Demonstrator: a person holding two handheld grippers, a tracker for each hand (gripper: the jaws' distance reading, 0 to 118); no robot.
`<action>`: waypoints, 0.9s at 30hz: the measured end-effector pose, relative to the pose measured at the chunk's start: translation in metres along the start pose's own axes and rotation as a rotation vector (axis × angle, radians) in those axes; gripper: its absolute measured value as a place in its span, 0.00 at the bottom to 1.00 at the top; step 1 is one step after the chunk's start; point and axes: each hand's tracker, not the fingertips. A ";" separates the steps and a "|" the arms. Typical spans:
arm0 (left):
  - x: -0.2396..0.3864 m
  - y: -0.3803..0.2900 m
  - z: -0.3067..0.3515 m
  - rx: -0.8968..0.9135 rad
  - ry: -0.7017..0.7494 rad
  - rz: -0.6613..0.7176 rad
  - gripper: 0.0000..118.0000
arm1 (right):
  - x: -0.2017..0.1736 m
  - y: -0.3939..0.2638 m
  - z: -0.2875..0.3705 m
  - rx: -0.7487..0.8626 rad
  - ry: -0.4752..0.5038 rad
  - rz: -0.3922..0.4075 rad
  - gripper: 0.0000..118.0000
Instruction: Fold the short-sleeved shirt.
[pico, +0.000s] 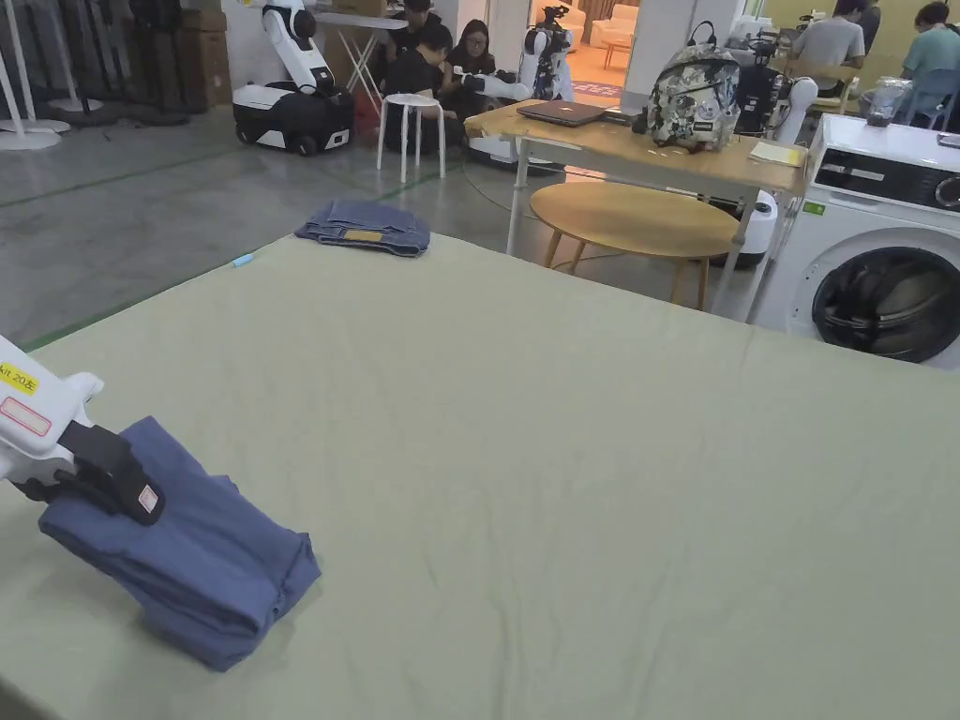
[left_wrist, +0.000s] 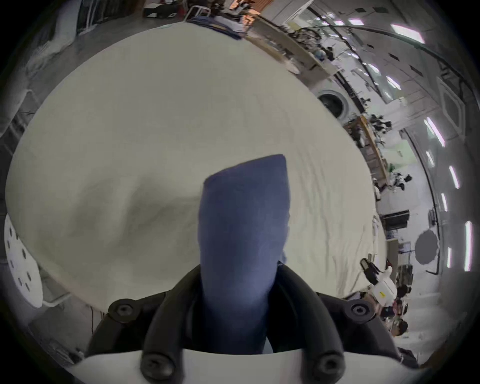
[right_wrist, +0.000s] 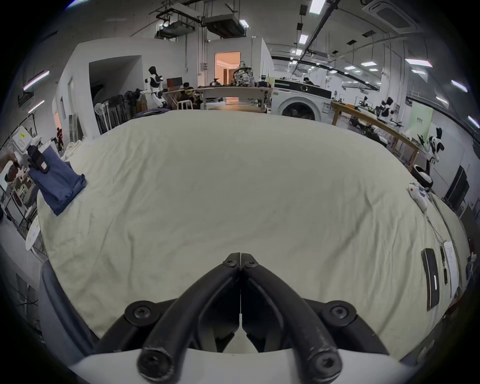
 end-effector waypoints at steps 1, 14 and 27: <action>0.000 -0.001 -0.003 0.006 0.034 -0.007 0.26 | 0.000 0.000 0.000 -0.003 -0.001 -0.001 0.00; 0.011 0.010 0.026 0.199 0.487 -0.170 0.36 | 0.003 0.005 0.002 0.013 0.006 -0.009 0.00; 0.113 -0.069 -0.074 0.435 0.255 -0.243 0.09 | 0.036 0.012 0.004 0.115 -0.036 -0.077 0.00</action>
